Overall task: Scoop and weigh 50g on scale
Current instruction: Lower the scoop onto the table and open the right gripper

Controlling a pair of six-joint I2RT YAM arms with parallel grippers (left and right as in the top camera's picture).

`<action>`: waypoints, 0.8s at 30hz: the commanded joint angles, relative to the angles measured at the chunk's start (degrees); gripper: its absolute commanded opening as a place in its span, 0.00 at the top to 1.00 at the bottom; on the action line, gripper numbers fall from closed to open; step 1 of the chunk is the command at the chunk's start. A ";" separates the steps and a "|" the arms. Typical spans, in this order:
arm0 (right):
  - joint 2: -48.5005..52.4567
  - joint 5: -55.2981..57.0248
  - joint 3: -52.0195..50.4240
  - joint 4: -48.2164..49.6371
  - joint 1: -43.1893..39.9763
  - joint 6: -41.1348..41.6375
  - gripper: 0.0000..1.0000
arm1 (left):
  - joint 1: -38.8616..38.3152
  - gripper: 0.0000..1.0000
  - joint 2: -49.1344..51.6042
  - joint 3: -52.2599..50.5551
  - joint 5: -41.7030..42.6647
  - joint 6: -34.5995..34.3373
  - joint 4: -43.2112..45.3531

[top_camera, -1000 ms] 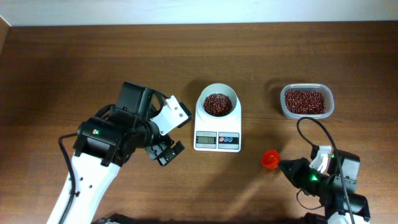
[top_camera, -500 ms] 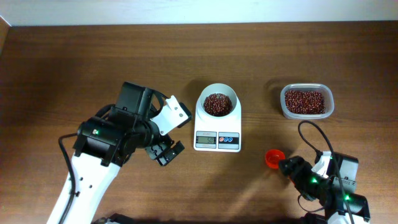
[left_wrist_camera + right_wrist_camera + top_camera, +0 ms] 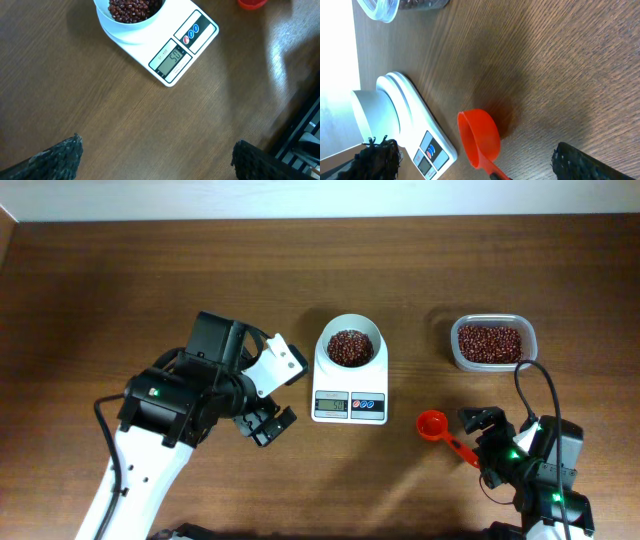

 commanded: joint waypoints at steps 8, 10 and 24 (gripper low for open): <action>-0.13 0.13 0.11 3.98 -0.09 -8.02 0.01 | 0.17 0.01 -0.11 0.57 0.61 0.90 0.02; -0.13 -0.17 0.11 6.40 -0.09 -14.05 0.01 | 0.17 0.01 -0.11 0.57 0.61 0.90 0.02; -26.80 12.68 -7.34 8.98 4.79 -19.82 0.01 | 0.17 0.01 -0.11 0.57 0.61 0.90 0.02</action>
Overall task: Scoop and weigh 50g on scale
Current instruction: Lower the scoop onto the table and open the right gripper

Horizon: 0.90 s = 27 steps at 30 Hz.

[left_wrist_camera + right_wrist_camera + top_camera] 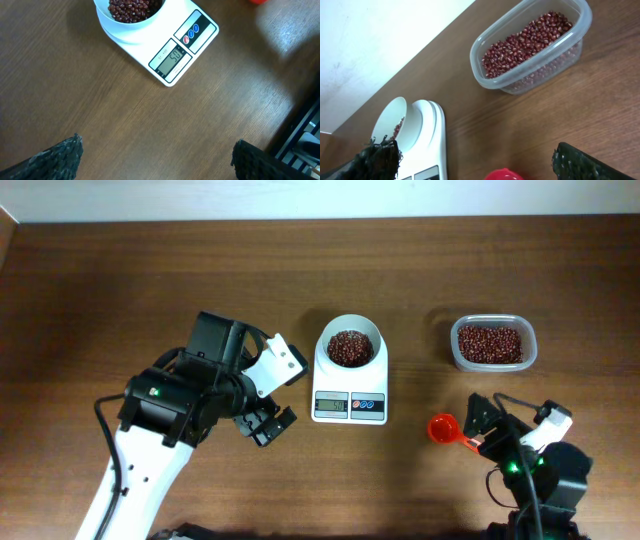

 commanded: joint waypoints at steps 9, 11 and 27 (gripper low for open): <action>-17.94 6.75 -7.61 2.01 0.33 -12.57 0.01 | 0.20 0.01 -0.13 0.57 0.61 0.90 0.04; -17.99 6.56 -7.82 2.49 0.92 -12.59 0.01 | 0.20 0.01 -0.13 0.57 0.61 0.90 0.04; -17.97 -3.32 -8.57 5.40 1.11 -24.59 0.01 | 0.20 0.01 -0.13 0.57 0.61 0.90 0.04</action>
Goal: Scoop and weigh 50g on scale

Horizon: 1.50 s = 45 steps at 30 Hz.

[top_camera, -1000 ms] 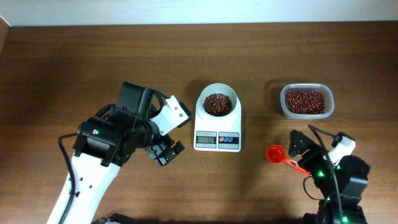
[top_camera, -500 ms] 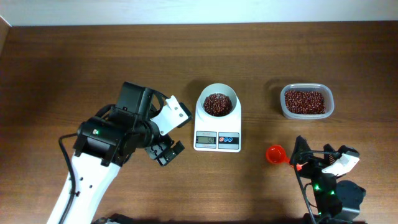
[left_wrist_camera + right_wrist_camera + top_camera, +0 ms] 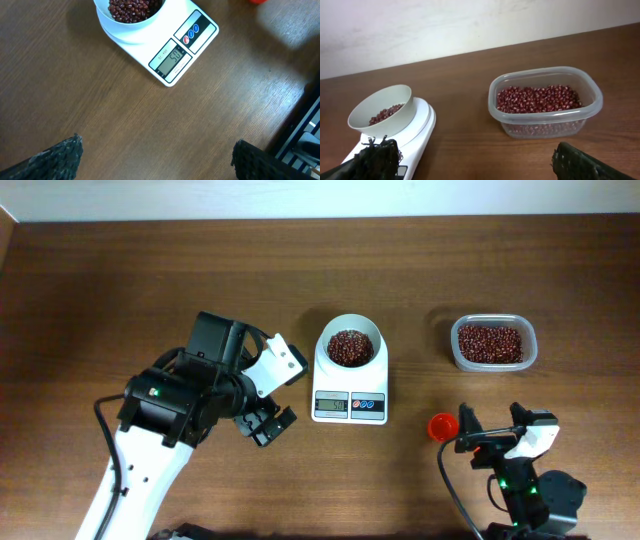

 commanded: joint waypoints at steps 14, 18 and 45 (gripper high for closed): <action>-0.68 7.08 -0.55 3.19 0.39 -1.07 0.01 | 0.17 0.01 -0.13 0.57 0.61 0.90 0.04; -0.52 7.50 -2.99 7.61 0.37 -2.34 0.01 | 0.17 0.01 -0.13 0.57 0.61 0.90 0.04; 0.81 13.53 -5.14 11.72 5.51 -2.32 0.01 | 0.17 0.01 -0.13 0.57 0.61 0.90 0.04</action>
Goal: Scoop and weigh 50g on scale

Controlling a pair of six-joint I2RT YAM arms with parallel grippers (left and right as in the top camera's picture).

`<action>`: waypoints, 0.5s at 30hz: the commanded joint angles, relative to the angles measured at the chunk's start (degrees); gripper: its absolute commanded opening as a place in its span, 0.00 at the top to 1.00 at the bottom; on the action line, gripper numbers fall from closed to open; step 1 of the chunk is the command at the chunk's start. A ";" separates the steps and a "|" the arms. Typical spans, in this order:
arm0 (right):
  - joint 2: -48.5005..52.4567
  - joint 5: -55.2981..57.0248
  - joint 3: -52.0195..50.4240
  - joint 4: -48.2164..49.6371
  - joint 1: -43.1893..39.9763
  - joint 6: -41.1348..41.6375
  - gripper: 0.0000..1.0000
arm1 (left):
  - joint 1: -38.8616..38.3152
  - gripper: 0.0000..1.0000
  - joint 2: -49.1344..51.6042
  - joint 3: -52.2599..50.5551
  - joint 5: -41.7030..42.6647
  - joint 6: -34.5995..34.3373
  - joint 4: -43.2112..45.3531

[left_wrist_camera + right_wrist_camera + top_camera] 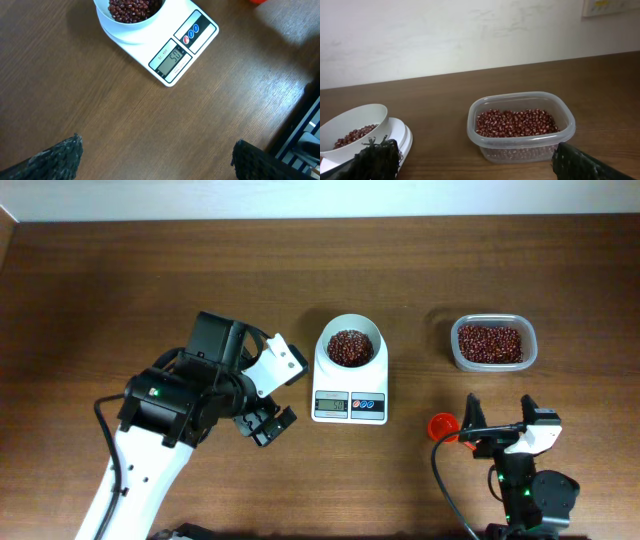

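Note:
A white scale (350,385) carries a white bowl (351,346) of red beans. Its display (175,55) reads 50. At the right stands a clear tub of red beans (492,343), which also fills the middle of the right wrist view (520,122). The red scoop (441,426) lies on the table, its handle hidden under my right gripper (497,426). That gripper is open and empty, level with the table and facing the tub. My left gripper (263,423) hangs open and empty to the left of the scale.
The brown table (120,280) ends at a pale wall (445,35) behind the tub. The left arm's white and black body (180,405) stands over the table's left half. A black frame (305,135) shows at the table's near right edge.
My right wrist has turned a little, so the tub has shifted left in its view and the scale's bowl sits at the left edge. Scoop, scale and left arm have not moved.
My right gripper was open low over the scoop near its handle, looking down at the table. Then it was tipped up toward the tub, the scoop's cup just below it. Now it faces the tub level, with the scoop left on the table. The scale read 50 throughout.

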 commanded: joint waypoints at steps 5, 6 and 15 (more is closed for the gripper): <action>-1.92 8.44 -0.48 -1.05 7.06 -1.73 0.01 | 0.17 0.01 -0.13 0.57 0.61 0.90 0.04; -1.92 9.46 -0.48 -1.09 8.26 -1.73 0.01 | 0.17 0.01 -0.13 0.57 0.61 0.90 0.04; -1.92 10.78 -0.48 -1.20 11.93 -2.12 0.01 | 0.17 0.01 -0.13 0.57 0.61 0.90 0.04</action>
